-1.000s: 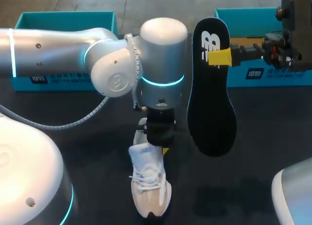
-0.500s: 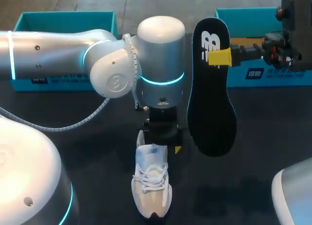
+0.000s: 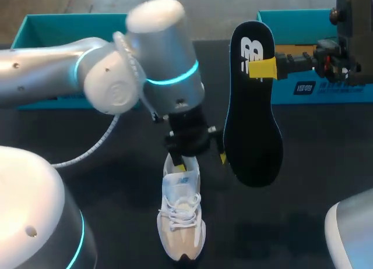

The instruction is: Take the shoe out of the shoebox, open the shoe tongue, remove and reinsert the insole, then place the shoe into the shoebox

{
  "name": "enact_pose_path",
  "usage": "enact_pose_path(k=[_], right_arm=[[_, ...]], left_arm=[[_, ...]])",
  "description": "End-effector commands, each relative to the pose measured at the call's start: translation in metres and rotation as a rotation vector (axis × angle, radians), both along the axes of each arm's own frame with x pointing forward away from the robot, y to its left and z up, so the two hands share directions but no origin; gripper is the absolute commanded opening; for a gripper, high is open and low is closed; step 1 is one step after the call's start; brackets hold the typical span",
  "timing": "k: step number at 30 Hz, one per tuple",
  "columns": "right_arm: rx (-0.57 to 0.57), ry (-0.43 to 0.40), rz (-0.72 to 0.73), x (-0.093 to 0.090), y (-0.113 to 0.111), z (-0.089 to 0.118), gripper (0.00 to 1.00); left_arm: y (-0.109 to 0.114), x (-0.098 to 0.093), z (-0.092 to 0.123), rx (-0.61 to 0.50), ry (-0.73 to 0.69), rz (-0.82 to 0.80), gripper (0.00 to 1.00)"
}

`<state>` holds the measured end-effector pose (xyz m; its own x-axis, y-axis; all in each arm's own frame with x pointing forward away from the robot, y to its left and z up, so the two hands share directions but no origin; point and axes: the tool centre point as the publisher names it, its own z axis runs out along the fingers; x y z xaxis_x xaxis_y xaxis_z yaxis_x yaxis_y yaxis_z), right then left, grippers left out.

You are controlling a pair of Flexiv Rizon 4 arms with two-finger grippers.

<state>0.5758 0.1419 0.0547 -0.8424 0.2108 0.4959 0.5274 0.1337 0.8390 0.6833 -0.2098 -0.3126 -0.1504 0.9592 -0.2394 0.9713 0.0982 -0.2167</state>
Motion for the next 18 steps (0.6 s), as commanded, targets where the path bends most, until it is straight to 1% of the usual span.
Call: enact_pose_path(k=[1, 12, 16, 18], right_arm=[[-0.003, 0.003, 0.005, 0.004, 0.003, 0.002, 0.00], [-0.003, 0.003, 0.005, 0.004, 0.003, 0.002, 0.00], [-0.003, 0.003, 0.005, 0.004, 0.003, 0.002, 0.00], [-0.003, 0.003, 0.005, 0.004, 0.003, 0.002, 0.00]], left_arm=[[0.018, 0.007, 0.020, -0.208, -0.006, 0.048, 1.00], [0.032, 0.019, 0.064, -0.493, 0.048, 0.065, 1.00], [0.038, 0.022, 0.076, -0.606, 0.030, 0.064, 1.00], [0.041, 0.024, 0.082, -0.645, 0.031, 0.063, 1.00]])
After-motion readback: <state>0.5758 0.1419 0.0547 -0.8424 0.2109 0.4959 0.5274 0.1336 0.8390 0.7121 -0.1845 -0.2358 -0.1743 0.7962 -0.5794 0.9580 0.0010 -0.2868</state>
